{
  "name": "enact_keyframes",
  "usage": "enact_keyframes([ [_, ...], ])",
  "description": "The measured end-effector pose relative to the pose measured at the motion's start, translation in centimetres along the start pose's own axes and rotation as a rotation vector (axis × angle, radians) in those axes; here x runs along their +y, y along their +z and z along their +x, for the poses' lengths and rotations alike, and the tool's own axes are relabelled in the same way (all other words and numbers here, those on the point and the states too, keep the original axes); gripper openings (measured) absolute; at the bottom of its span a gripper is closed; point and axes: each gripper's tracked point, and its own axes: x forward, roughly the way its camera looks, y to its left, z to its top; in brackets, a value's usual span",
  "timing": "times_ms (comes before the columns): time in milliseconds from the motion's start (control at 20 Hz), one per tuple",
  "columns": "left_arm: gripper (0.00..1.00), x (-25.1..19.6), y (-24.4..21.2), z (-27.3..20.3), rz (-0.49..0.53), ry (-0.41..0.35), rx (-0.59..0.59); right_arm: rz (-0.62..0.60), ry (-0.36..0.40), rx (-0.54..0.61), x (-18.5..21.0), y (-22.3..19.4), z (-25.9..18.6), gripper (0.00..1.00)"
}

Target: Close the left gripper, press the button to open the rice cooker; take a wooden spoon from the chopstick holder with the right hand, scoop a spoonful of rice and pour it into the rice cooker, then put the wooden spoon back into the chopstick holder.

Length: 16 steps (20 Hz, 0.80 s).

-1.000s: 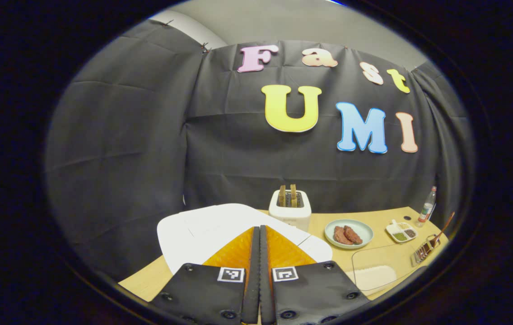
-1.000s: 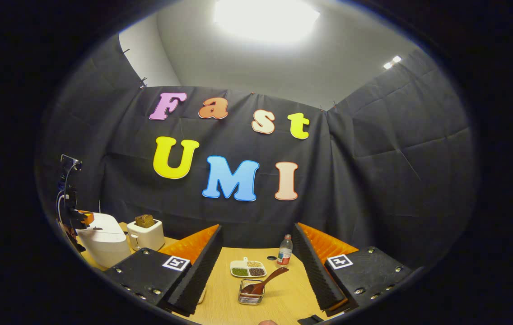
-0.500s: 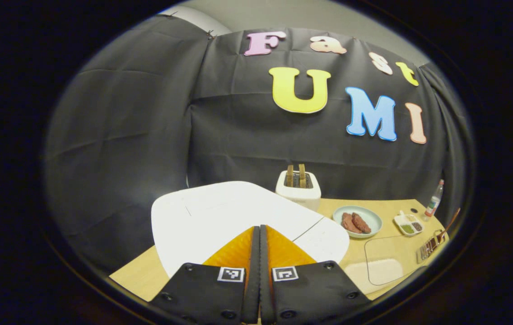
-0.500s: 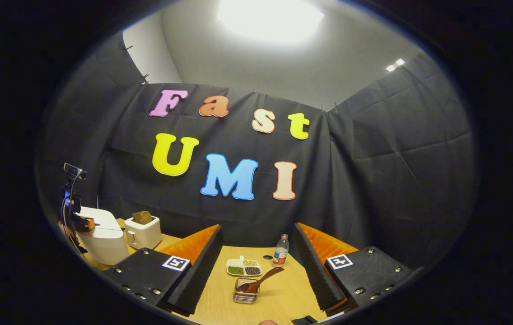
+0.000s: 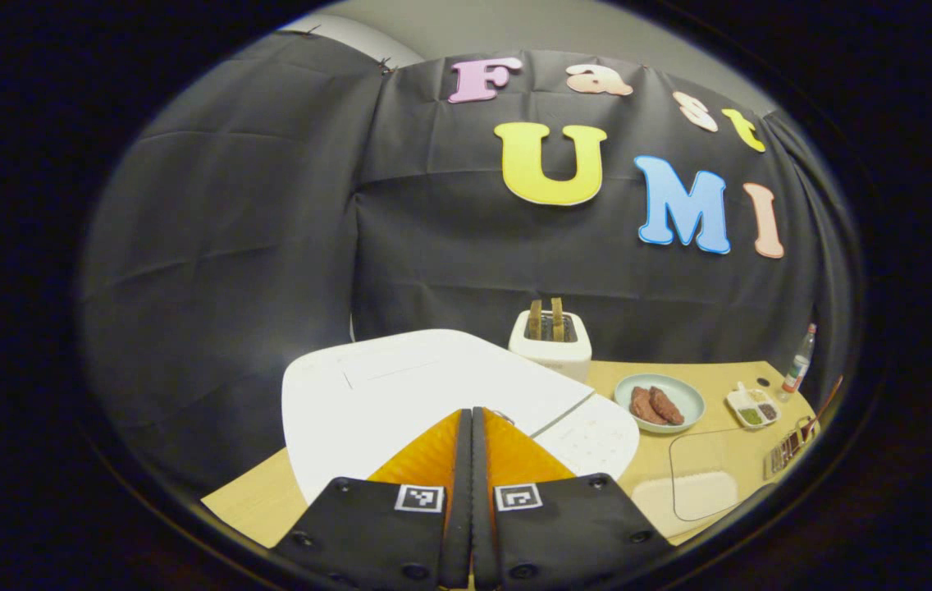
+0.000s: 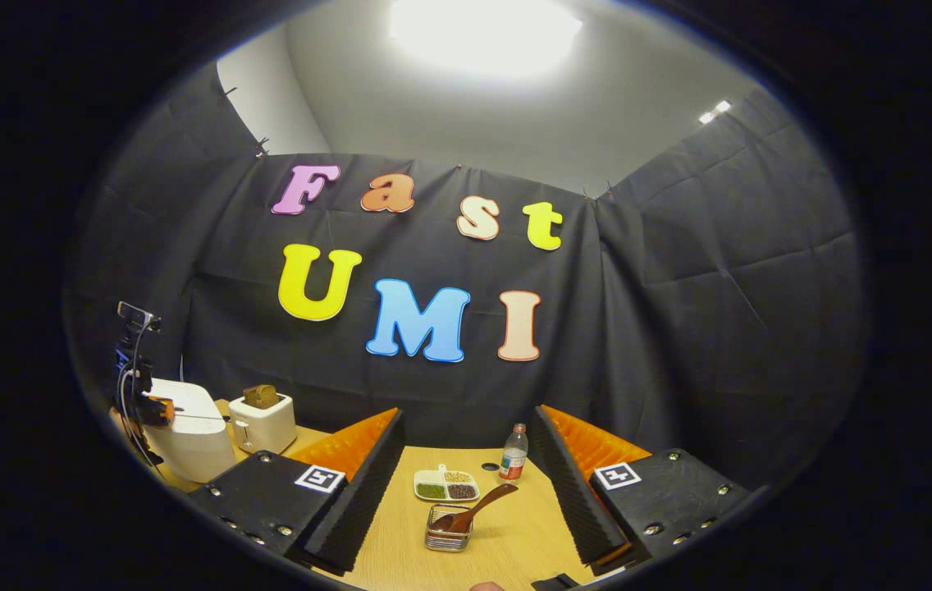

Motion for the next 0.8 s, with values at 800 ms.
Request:
enact_keyframes([
  [800,0.06,1.2,15.9,-9.9,0.004,0.117,-0.322,0.053,0.103,-0.050,-1.5,0.5,4.6,0.95],
])
